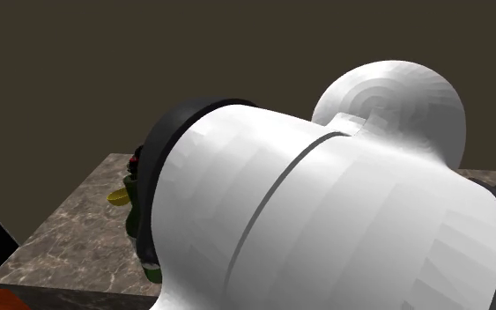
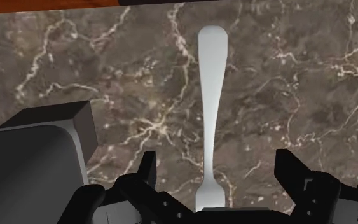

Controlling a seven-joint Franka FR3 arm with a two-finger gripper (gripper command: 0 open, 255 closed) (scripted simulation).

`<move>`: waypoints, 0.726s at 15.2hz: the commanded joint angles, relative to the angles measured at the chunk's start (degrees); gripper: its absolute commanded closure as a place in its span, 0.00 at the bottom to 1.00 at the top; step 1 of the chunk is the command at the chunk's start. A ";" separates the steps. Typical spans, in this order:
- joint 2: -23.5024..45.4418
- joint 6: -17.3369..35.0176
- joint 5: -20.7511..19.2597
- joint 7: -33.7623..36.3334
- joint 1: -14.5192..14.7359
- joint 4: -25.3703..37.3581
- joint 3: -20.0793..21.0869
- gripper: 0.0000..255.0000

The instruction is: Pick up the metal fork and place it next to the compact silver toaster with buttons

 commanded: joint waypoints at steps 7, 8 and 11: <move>-1.48 -8.13 -0.97 0.13 -0.47 4.01 -0.41 0.00; -1.48 -8.13 -0.97 0.13 -0.47 4.01 -0.41 0.00; -1.48 -8.13 -0.97 0.13 -0.47 4.01 -0.41 0.00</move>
